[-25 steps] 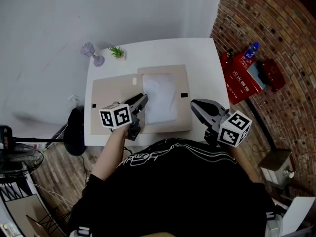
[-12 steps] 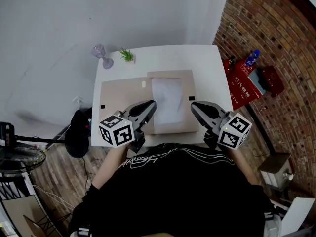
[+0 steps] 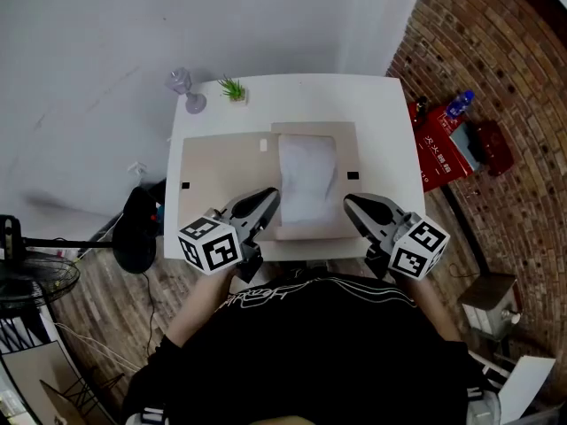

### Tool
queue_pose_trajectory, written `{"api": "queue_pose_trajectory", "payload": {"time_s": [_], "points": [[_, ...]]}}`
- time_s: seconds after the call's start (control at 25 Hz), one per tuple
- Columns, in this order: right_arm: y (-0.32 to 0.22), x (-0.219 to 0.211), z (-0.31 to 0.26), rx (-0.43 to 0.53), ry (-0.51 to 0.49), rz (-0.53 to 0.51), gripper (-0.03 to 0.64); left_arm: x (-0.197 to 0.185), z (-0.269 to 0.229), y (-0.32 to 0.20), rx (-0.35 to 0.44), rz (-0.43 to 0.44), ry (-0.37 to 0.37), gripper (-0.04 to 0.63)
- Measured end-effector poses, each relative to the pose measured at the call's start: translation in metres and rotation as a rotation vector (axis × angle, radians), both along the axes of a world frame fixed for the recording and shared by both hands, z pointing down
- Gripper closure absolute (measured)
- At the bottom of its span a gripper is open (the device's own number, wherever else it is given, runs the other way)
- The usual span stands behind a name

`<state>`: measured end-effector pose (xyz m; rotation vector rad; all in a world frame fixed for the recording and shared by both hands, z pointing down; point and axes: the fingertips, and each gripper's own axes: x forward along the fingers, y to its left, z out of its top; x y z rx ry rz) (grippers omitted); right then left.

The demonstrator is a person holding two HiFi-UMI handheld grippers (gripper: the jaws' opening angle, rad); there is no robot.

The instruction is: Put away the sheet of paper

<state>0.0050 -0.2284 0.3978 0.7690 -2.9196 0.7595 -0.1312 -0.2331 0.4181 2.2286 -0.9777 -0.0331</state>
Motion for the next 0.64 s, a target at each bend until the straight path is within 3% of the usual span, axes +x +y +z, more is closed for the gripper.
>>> {"api": "queue_pose_trajectory", "payload": {"time_s": [0.16, 0.64], "points": [[0.001, -0.004, 0.012, -0.026, 0.019, 0.008, 0.615, -0.006, 0.018, 0.003, -0.041, -0.003, 0.003, 0.549], [0.011, -0.018, 0.022, -0.044, 0.072, 0.004, 0.615, -0.016, 0.032, 0.009, -0.046, 0.014, -0.029, 0.549]]}}
